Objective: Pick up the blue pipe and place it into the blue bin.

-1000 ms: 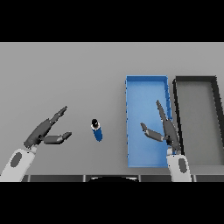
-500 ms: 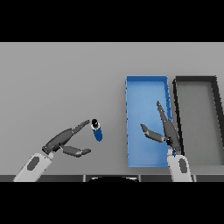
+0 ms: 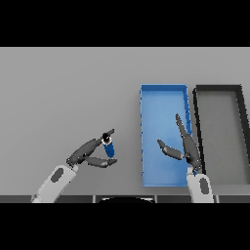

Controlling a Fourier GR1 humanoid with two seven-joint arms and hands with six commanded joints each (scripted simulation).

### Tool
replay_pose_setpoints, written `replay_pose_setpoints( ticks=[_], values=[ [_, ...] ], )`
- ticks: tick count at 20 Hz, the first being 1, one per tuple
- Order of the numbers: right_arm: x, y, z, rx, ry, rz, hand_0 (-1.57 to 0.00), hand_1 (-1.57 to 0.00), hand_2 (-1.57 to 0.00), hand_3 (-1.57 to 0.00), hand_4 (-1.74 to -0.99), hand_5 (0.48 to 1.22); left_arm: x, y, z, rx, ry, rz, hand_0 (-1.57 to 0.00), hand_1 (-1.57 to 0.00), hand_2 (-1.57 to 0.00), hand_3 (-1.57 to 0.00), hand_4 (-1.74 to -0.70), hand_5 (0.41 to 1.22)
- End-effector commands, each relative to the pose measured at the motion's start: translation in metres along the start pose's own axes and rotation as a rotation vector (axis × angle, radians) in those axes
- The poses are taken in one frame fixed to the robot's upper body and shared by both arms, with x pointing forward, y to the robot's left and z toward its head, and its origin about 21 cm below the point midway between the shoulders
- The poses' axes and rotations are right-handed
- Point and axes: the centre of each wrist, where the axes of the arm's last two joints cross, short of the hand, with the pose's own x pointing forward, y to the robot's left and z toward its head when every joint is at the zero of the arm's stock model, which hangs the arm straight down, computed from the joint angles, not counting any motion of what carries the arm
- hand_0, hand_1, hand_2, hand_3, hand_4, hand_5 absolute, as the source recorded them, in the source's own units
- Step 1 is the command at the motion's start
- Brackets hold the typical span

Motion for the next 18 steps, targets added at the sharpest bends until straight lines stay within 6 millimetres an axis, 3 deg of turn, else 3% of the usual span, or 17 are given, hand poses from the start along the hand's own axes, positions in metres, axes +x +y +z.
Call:
replay_pose_setpoints(
  ticks=[1, 5, 7, 10, 11, 13, 15, 17, 18],
  values=[
    [0.004, 0.000, 0.000, -0.004, -0.017, -0.006, 0.00, 0.00, 0.00, 0.00, -1.202, 0.549, -0.005, -0.003, -0.003, -0.006, 0.006, 0.003, 0.00, 0.00, 0.00, 0.00, -1.14, 0.497],
    [0.003, 0.001, -0.001, -0.004, -0.014, 0.007, 0.00, 0.00, 0.00, 0.00, -1.195, 0.548, -0.011, -0.009, -0.020, 0.013, -0.022, -0.015, 0.00, 0.00, -0.02, 0.00, -1.10, 0.517],
    [0.002, -0.001, -0.003, -0.008, -0.001, 0.010, 0.00, 0.00, 0.00, 0.00, -1.188, 0.550, -0.013, -0.014, -0.023, 0.008, -0.056, 0.043, 0.00, 0.00, -0.09, -0.04, -1.14, 0.567],
    [0.003, -0.002, -0.001, 0.000, -0.018, 0.002, 0.00, 0.00, 0.00, 0.00, -1.196, 0.560, -0.009, -0.018, -0.032, 0.006, -0.071, 0.134, -0.04, -0.25, -0.42, -0.35, -1.27, 0.675],
    [0.000, 0.000, 0.000, 0.001, -0.002, 0.009, 0.00, 0.00, 0.00, 0.00, -1.192, 0.560, -0.008, -0.025, -0.036, -0.001, -0.083, 0.169, -0.18, -0.41, -0.58, -0.59, -1.30, 0.784],
    [0.000, -0.003, -0.002, -0.004, -0.010, 0.009, 0.00, 0.00, 0.00, 0.00, -1.189, 0.562, -0.006, -0.029, -0.035, 0.002, -0.102, 0.183, -0.65, -0.83, -0.94, -0.91, -1.45, 0.941],
    [0.002, 0.001, 0.001, -0.006, -0.021, 0.017, 0.00, 0.00, 0.00, 0.00, -1.182, 0.562, -0.006, -0.033, -0.036, 0.006, -0.107, 0.178, -0.98, -1.10, -1.16, -1.11, -1.55, 1.042],
    [0.000, -0.003, -0.001, -0.006, 0.000, 0.022, 0.00, 0.00, 0.00, 0.00, -1.178, 0.561, -0.003, -0.039, -0.037, -0.009, -0.110, 0.174, -1.19, -1.27, -1.31, -1.26, -1.62, 1.106],
    [-0.001, 0.002, -0.003, -0.007, 0.009, 0.020, 0.00, 0.00, 0.00, 0.00, -1.176, 0.560, -0.003, -0.037, -0.035, -0.009, -0.106, 0.156, -1.27, -1.33, -1.36, -1.32, -1.59, 1.129]
  ],
)
